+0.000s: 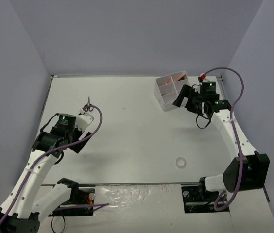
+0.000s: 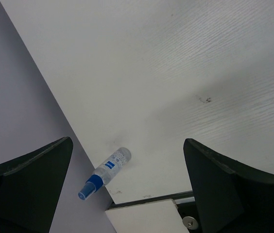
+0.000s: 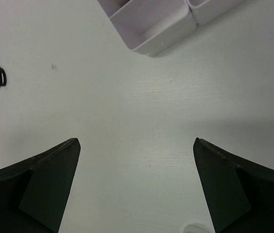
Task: Sort the stationery into containers
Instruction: Pick up the stationery from the center of the board, then place the stationery in the storage box.
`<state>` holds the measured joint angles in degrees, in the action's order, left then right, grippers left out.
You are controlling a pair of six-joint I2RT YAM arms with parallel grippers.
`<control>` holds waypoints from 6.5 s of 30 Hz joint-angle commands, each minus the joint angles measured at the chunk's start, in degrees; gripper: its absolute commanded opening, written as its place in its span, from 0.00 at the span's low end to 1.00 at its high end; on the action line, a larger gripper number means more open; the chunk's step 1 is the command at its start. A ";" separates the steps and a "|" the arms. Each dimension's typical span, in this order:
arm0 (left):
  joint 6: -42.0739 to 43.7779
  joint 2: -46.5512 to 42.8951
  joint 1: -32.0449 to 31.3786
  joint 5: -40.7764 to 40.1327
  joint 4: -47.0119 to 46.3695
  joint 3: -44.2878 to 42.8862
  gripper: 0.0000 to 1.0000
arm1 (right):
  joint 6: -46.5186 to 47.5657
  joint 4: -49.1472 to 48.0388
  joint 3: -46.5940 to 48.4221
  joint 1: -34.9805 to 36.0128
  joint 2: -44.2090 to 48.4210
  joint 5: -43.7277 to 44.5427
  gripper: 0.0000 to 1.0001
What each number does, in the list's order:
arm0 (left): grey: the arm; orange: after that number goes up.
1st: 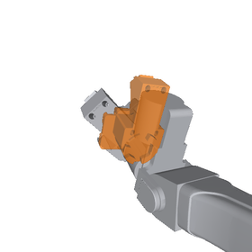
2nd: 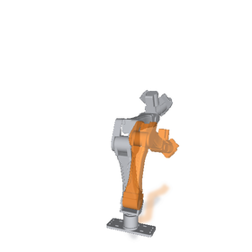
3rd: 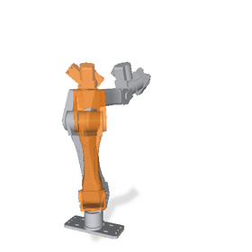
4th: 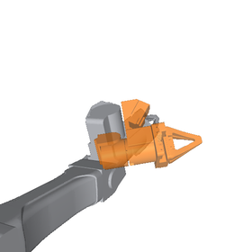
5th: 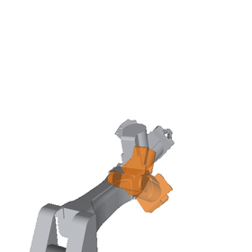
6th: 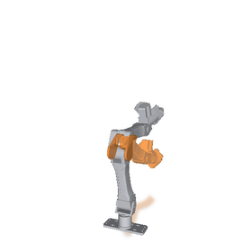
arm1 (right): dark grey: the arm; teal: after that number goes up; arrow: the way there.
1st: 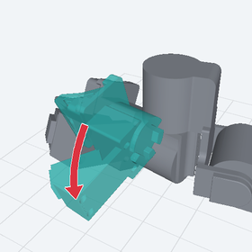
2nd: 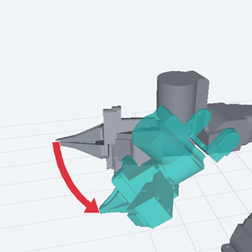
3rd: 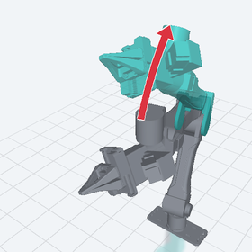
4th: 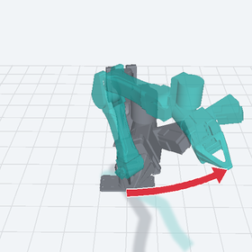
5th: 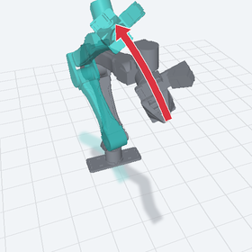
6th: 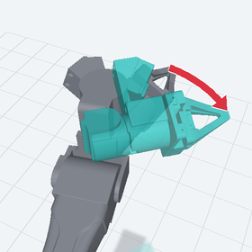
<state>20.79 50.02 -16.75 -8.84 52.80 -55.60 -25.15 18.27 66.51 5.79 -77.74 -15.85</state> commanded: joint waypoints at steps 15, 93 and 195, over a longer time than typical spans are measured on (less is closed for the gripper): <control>-7.34 1.37 2.25 -3.41 -15.94 5.38 0.97 | -17.80 11.70 -19.61 15.96 16.76 21.93 0.85; -9.26 -2.16 11.64 -2.43 -15.12 4.49 0.97 | -23.01 5.47 -20.14 35.08 6.15 26.96 0.00; -14.64 4.93 22.47 13.56 -22.23 3.75 0.97 | -8.88 -48.06 22.25 -6.14 -40.32 -11.01 0.00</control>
<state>6.79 56.03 5.34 3.70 33.91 -50.81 -34.75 -19.30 88.98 -2.01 -118.40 -24.56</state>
